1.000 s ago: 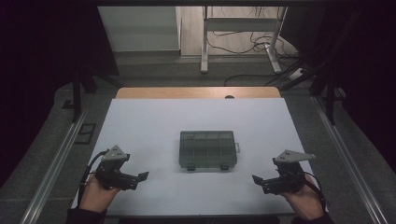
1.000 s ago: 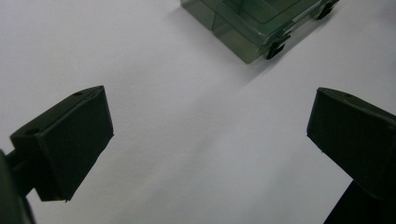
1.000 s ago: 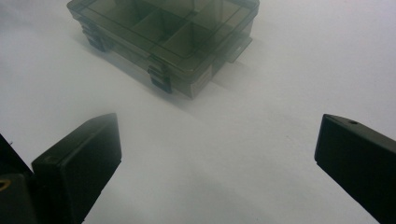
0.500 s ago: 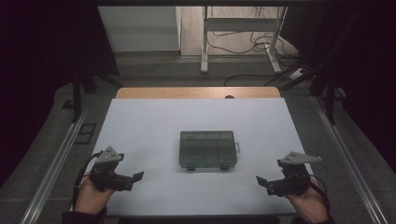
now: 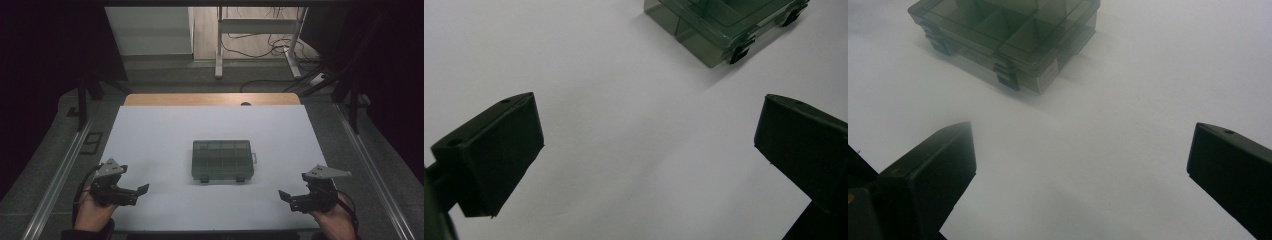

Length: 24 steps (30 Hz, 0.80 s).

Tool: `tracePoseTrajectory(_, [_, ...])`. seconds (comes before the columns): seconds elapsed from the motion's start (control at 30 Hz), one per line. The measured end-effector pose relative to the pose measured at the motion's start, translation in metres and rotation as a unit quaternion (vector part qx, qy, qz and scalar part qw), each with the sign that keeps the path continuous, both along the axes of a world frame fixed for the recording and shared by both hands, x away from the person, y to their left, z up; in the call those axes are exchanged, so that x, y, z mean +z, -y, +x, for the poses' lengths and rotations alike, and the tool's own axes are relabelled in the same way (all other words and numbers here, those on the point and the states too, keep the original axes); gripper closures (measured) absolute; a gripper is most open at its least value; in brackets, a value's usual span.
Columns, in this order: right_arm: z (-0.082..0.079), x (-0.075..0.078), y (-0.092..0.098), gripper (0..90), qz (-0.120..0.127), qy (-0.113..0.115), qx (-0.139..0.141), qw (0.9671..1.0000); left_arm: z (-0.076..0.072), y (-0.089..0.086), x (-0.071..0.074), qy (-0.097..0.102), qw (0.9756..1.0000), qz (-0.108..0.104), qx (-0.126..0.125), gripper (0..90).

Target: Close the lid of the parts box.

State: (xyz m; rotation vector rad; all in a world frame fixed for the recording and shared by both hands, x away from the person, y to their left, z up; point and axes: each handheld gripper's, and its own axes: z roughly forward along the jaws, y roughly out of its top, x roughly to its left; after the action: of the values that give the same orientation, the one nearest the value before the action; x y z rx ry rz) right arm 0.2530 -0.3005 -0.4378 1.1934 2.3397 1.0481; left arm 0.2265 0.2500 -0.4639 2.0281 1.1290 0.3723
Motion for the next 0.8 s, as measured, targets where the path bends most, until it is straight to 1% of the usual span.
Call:
tracePoseTrajectory(0.3, [-0.004, 0.001, 0.007, 0.0, 0.002, 0.002, -0.010, 0.9999, -0.003, -0.005, 0.000, 0.002, 1.0000, -0.006, 0.005, 0.0])
tracePoseTrajectory(0.63, [-0.010, -0.001, 0.017, 0.0, 0.000, -0.002, -0.025, 0.9997, -0.008, -0.012, 0.001, 0.012, 0.9997, -0.015, 0.015, 0.0])
tracePoseTrajectory(0.73, [-0.011, -0.001, 0.020, 0.0, 0.003, -0.002, -0.029, 0.9996, -0.009, -0.014, 0.001, 0.011, 0.9996, -0.019, 0.016, 0.0])
tracePoseTrajectory(0.8, [-0.011, -0.001, 0.021, 0.0, 0.004, -0.002, -0.031, 0.9995, -0.008, -0.014, 0.001, 0.010, 0.9996, -0.018, 0.017, 0.0])
